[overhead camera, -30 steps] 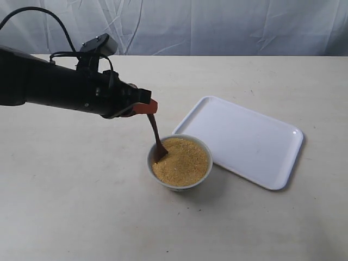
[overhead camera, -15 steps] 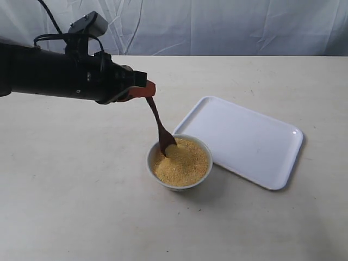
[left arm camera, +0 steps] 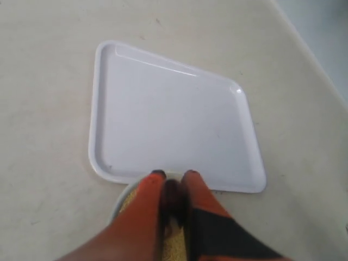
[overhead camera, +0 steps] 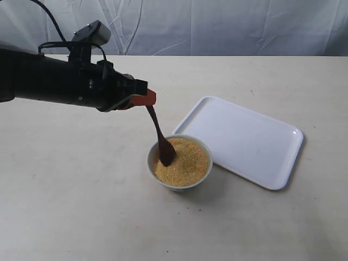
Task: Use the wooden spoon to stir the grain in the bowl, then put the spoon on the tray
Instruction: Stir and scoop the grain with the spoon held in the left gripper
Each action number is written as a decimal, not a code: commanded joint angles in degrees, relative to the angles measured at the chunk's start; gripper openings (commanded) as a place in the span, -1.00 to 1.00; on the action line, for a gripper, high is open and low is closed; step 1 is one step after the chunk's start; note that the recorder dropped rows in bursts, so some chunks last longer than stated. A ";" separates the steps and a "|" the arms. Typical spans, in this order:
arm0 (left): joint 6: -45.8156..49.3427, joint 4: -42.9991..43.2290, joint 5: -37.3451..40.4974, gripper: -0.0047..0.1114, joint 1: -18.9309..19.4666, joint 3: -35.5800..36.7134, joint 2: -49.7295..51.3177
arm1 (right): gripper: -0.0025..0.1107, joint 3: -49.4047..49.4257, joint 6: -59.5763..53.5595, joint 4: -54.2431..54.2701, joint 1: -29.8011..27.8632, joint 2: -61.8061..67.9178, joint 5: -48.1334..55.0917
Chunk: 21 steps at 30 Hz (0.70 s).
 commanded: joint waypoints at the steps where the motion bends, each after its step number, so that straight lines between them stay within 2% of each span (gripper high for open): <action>1: 0.14 0.11 -0.13 -0.92 -0.20 0.39 3.25 | -0.96 0.26 0.00 -0.03 -0.01 -0.35 -0.78; 6: 0.28 -1.28 0.73 -0.92 -0.20 0.39 5.56 | -0.96 0.26 0.00 -0.03 -0.01 -0.35 -0.78; 10: 0.33 -7.33 3.57 -0.92 -0.20 0.39 5.11 | -0.96 0.26 0.00 -0.03 -0.01 -0.35 -0.78; 21: -0.21 -5.39 0.25 -0.92 -0.08 0.39 -0.34 | -0.96 0.26 0.00 -0.03 -0.01 -0.35 -0.78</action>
